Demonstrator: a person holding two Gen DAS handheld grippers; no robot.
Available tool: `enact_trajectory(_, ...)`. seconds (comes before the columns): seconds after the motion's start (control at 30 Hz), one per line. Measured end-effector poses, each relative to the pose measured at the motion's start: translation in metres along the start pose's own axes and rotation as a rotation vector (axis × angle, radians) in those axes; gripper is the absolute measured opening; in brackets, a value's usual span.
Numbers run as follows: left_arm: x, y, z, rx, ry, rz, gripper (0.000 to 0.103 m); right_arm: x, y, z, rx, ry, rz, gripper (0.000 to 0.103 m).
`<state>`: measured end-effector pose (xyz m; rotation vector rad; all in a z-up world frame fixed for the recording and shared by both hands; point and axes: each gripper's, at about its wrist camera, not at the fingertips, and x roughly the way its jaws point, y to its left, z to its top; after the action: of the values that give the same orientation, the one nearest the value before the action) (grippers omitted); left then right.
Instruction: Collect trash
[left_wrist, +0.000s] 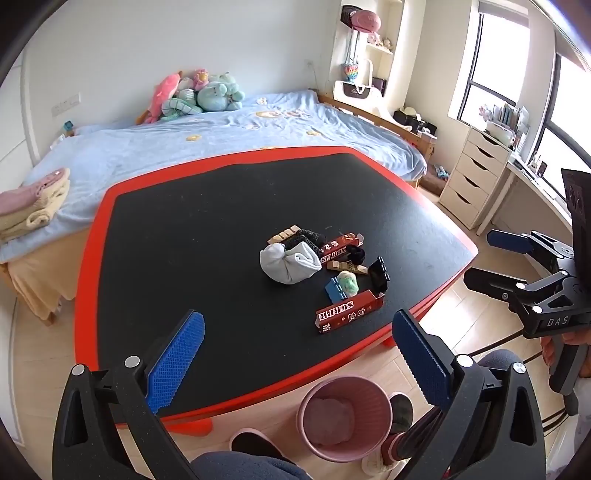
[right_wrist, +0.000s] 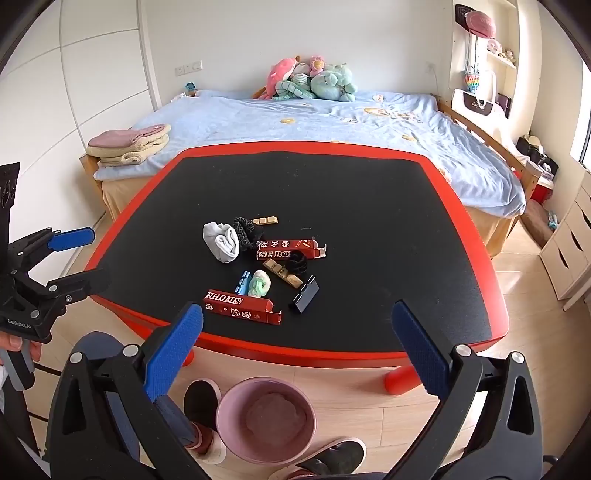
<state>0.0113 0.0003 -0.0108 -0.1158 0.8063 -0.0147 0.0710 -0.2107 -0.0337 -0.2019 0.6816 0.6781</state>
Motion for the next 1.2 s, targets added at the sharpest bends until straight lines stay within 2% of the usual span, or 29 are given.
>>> enact_trajectory(0.57,0.0014,0.0059,0.0000,-0.008,-0.003,0.025,0.098,0.0026,0.0024,0.0007,0.000,0.006,0.010,0.100)
enact_trajectory(1.2,0.0053,0.0084,-0.0022,-0.008,0.006,0.020,0.098,0.0045,-0.0019,0.0001,0.013,0.022,0.020,0.100)
